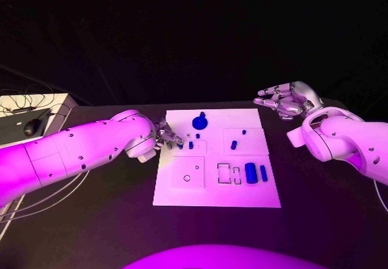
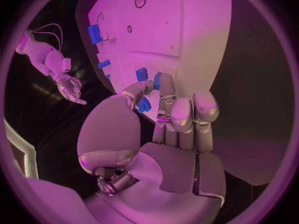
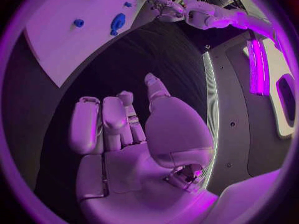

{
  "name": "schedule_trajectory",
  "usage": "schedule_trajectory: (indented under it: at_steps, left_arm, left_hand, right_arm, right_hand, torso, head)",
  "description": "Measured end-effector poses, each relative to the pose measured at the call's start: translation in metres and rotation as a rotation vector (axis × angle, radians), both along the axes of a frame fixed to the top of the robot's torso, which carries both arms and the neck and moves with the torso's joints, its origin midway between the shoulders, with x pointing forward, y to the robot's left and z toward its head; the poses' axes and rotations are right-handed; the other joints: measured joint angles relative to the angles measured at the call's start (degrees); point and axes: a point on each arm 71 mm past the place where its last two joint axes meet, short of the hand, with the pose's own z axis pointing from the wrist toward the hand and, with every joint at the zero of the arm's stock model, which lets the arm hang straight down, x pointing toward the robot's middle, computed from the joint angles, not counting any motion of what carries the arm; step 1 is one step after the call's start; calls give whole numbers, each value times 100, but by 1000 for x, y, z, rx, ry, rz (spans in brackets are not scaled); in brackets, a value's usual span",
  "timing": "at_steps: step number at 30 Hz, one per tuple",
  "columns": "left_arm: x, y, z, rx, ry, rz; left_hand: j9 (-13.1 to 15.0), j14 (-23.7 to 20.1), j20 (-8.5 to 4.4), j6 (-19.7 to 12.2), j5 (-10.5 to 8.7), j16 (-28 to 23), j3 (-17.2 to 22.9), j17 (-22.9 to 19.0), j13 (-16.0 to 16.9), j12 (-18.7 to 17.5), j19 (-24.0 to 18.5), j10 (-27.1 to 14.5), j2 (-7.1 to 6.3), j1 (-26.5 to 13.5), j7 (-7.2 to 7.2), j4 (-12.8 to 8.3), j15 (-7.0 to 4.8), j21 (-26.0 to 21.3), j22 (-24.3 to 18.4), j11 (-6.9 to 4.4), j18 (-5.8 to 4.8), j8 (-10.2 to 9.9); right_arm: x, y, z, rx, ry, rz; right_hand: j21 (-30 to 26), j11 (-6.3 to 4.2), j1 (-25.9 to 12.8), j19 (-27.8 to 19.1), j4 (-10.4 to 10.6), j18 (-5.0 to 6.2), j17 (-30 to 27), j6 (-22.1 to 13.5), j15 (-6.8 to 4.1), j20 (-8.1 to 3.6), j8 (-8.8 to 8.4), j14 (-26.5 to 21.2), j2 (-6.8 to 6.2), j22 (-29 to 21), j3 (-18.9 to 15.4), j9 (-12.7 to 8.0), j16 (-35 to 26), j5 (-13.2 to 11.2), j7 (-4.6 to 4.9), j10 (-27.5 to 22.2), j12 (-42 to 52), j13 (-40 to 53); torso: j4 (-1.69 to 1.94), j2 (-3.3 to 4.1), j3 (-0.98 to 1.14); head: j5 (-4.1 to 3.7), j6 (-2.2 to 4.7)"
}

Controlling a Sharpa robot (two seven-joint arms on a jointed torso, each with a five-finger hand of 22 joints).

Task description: Assemble the parts on the task board

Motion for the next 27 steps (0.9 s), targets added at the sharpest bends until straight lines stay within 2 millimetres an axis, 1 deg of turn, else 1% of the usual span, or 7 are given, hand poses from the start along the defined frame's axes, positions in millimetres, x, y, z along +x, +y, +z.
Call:
schedule_trajectory:
  at_steps: [11, 14, 21, 27]
  left_arm:
    - [-1, 1, 0, 19, 2, -16]
    - [-1, 1, 0, 23, 2, -18]
    - [-1, 1, 0, 28, 1, -22]
    - [-1, 0, 0, 30, 1, -24]
  left_hand:
    - [2, 0, 0, 0, -17, 0, 0, -14, 0, 0, 0, 7, 0, 0, 0, 0, 1, 0, -1, 7, -1, 28]
    - [2, 0, 0, 0, 6, 0, 0, -14, 0, 0, 0, 7, 0, 1, 0, 0, 1, 0, -1, 7, -1, 28]
    - [2, 0, 0, 0, 6, 0, -1, -14, 0, 0, 0, 6, -17, 17, 0, -1, 1, 0, -1, 8, -1, 27]
    - [2, 1, 0, 20, 6, 0, 17, -22, 0, 0, 0, 5, -23, 23, 19, 16, 2, 0, 7, 10, -2, 26]
  right_arm:
    - [0, 0, 0, 0, 0, 0]
    - [0, 0, 0, 0, 0, 0]
    - [0, 0, 0, 0, 0, 0]
    - [0, 0, 0, -1, 0, 0]
  right_hand:
    - [0, 1, 0, 0, 0, 0, -1, 15, 0, 0, 0, 0, 0, -1, 0, 0, 0, 0, 14, 1, 0, 0]
    - [0, 1, 0, 0, 0, 1, -1, 15, 0, 0, 0, 0, 0, -1, 0, 0, 0, 0, 14, 1, 0, 0]
    - [0, 9, 0, 0, 0, 0, -1, 16, 0, 0, 0, 0, 0, -2, 0, 0, 0, 0, 13, 9, 0, 0]
    - [0, 9, 0, 0, 0, 0, -2, 21, 0, 0, 0, 0, 0, -2, 0, 0, 0, 0, 8, 9, 0, 0]
  torso:
    - [2, -1, -1]
    - [2, -1, -4]
    - [2, 1, -2]
    - [3, 2, -1]
  head:
    - [-4, -14]
    - [-4, -14]
    - [1, -12]
    - [3, -27]
